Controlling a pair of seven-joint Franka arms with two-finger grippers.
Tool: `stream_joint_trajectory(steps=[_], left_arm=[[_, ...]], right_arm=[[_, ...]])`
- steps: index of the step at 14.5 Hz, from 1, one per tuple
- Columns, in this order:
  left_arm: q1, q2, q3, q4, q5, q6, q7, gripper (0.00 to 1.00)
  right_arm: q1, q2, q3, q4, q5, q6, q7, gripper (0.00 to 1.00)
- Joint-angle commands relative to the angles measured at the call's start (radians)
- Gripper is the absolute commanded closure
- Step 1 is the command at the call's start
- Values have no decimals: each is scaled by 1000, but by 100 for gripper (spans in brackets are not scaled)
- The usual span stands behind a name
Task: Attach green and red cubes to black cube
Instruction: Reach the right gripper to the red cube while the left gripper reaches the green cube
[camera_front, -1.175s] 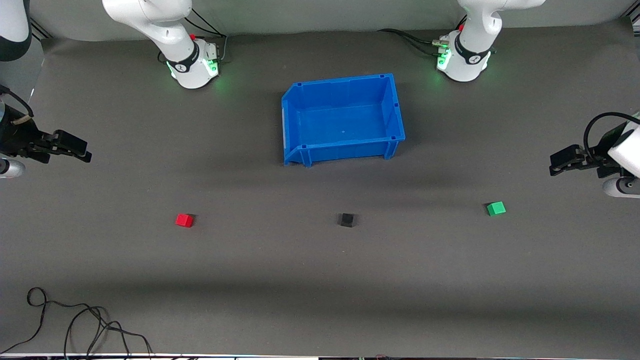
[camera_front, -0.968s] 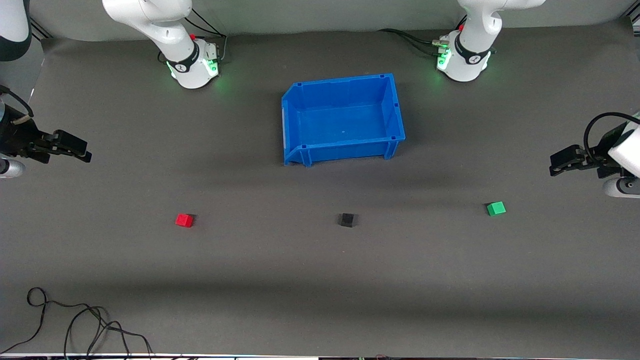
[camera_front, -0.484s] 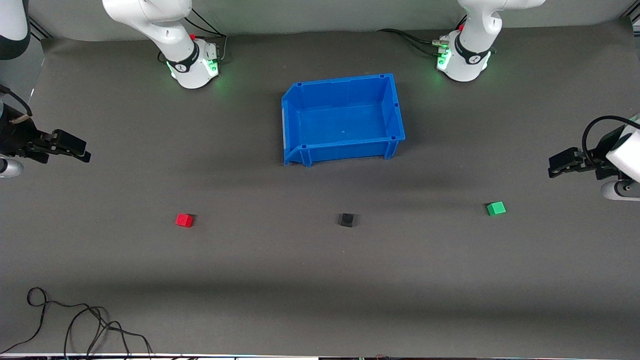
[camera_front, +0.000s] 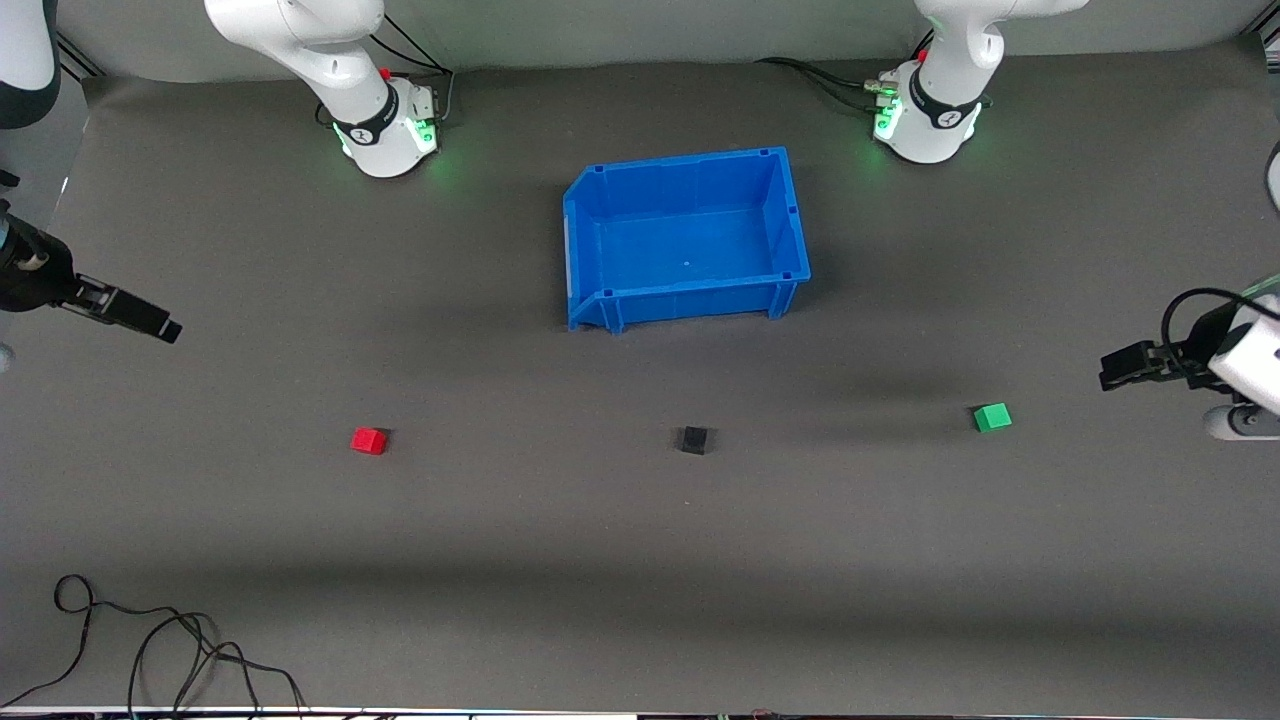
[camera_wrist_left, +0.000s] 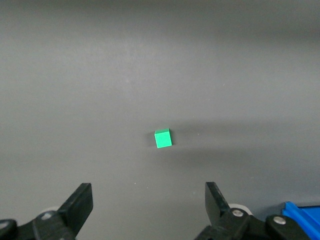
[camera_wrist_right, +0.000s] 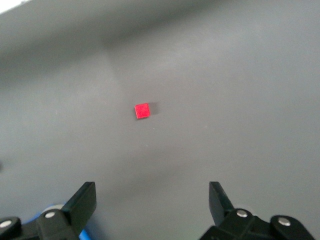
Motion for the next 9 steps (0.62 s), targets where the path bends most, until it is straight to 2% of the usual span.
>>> stream_joint_trajectory(steps=[1, 4, 7, 9], left_arm=[[2, 21, -1, -89, -10, 81, -20, 0], [21, 70, -1, -163, -10, 210, -34, 0], [26, 142, -3, -157, -25, 265, -79, 0], [21, 191, -3, -159, -33, 272, -81, 4]], right_arm=[[8, 40, -7, 55, 21, -12, 317, 0], [8, 65, -6, 70, 32, -12, 653, 0], [-2, 104, -10, 82, 127, 0, 939, 0], [-2, 123, -10, 91, 130, 5, 1051, 0]])
